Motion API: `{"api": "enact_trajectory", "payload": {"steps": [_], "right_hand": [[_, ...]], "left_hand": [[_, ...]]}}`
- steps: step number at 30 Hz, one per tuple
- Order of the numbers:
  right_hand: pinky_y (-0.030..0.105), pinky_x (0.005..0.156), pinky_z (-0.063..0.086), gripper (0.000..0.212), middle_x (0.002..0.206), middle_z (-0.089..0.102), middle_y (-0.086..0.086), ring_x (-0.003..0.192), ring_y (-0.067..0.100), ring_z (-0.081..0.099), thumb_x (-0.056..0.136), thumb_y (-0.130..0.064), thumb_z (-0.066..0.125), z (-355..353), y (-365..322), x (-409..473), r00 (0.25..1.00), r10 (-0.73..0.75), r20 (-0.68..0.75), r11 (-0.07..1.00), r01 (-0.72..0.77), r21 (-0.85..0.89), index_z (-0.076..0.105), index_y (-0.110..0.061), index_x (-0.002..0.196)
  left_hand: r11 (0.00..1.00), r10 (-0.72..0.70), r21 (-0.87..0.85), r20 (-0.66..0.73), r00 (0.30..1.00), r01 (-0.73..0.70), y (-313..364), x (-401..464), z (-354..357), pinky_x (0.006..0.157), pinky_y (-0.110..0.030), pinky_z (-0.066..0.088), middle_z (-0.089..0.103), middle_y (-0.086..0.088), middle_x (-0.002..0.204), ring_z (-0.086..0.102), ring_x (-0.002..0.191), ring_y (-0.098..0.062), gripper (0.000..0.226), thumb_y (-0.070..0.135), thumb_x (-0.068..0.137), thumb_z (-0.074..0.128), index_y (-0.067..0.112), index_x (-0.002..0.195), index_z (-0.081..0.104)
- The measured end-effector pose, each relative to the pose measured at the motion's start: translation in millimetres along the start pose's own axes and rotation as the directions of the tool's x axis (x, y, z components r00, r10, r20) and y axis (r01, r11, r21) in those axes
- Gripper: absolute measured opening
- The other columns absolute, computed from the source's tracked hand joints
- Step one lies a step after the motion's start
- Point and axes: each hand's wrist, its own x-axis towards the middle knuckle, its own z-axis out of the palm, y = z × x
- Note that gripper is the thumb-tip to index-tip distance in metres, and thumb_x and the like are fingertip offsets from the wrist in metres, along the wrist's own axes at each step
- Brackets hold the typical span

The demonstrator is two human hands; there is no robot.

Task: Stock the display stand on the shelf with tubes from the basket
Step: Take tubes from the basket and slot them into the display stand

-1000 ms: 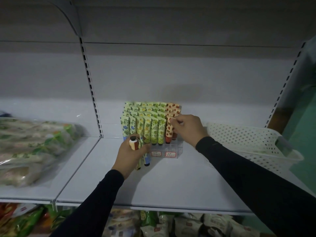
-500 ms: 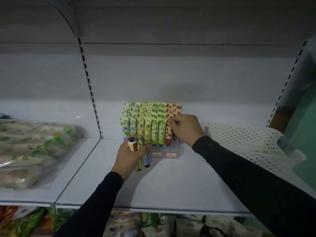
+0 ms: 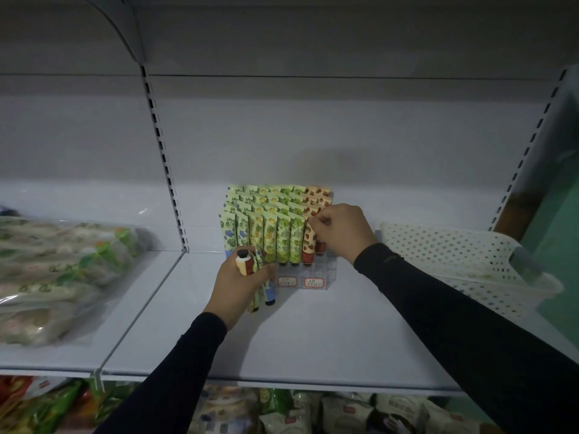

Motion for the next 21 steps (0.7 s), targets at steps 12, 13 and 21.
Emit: {"api": "enact_trajectory", "payload": {"steps": [12,13,21], "right_hand": [[0.022,0.060,0.034,0.040,0.075,0.067,0.014,0.070,0.024,0.060,0.096,-0.031,0.054,-0.9,-0.5,2.3,0.999,-0.011,0.038,0.997,0.014,-0.078,0.072,0.000,0.078],[0.025,0.064,0.040,0.043,0.075,0.068,0.014,0.071,0.025,0.061,0.096,-0.034,0.053,-1.2,-0.3,1.3,0.999,-0.012,0.038,0.996,0.015,-0.089,0.072,0.000,0.078],[0.026,0.067,0.051,0.041,0.067,0.069,0.001,0.066,0.015,0.063,0.095,-0.039,0.054,-16.0,-8.7,-20.9,0.997,0.005,-0.082,0.995,0.003,0.098,0.070,-0.010,0.070]], "left_hand": [[1.000,-0.001,-0.014,0.018,1.000,0.002,-1.0,-1.1,1.0,0.077,-0.031,0.057,0.075,-0.003,0.090,0.071,0.086,-0.022,0.014,0.013,0.085,0.075,0.013,0.096,0.067],[1.000,-0.007,-0.015,0.021,1.000,0.008,-1.1,-1.7,0.7,0.079,-0.034,0.056,0.075,-0.004,0.090,0.070,0.086,-0.024,0.012,0.013,0.085,0.075,0.013,0.095,0.068],[0.988,-0.098,-0.113,0.034,0.995,0.101,1.0,0.0,0.7,0.058,-0.030,0.043,0.061,-0.006,0.066,0.052,0.060,-0.021,0.019,0.017,0.087,0.073,0.002,0.077,0.065]]}}
